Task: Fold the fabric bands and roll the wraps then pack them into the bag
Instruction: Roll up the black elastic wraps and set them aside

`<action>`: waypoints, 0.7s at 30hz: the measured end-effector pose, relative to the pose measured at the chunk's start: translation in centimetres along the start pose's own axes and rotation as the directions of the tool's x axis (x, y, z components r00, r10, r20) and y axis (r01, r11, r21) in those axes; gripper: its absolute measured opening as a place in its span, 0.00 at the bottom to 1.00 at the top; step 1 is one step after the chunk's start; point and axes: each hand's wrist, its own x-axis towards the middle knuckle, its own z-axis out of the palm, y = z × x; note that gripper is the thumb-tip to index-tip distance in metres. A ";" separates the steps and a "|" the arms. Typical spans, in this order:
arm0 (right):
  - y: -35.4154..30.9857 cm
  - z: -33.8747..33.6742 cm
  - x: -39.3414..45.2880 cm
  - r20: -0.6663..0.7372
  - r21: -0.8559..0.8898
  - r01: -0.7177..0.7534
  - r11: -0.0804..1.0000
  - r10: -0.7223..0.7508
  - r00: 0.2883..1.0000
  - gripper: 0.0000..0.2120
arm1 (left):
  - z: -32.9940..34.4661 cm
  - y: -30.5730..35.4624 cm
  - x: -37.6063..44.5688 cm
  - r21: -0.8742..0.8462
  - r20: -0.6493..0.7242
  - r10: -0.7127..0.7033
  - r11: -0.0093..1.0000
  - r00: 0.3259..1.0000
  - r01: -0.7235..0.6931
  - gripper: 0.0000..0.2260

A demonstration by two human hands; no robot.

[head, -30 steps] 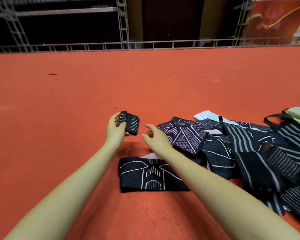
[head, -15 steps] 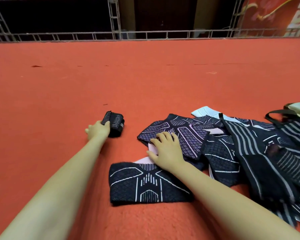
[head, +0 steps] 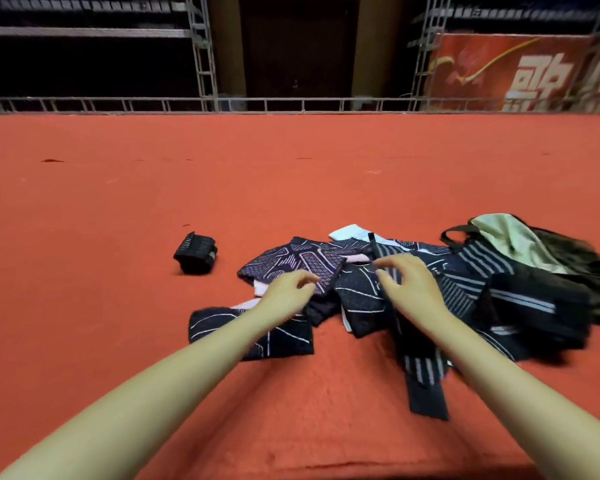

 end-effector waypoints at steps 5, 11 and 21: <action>6.3 -5.3 -4.7 0.050 -0.019 -0.256 0.966 0.257 0.965 0.11 | 8.1 4.6 -1.6 -0.058 0.102 0.002 0.998 0.995 0.004 0.15; 9.8 -5.3 -10.1 0.261 0.003 -0.218 0.976 0.210 0.942 0.20 | 14.1 8.5 -2.1 -0.266 0.100 -0.069 0.959 0.993 0.093 0.25; 10.8 -4.6 -10.5 0.104 0.035 -0.259 0.965 0.254 0.961 0.18 | 6.6 10.2 -4.1 -0.059 -0.084 0.197 0.978 0.977 -0.202 0.14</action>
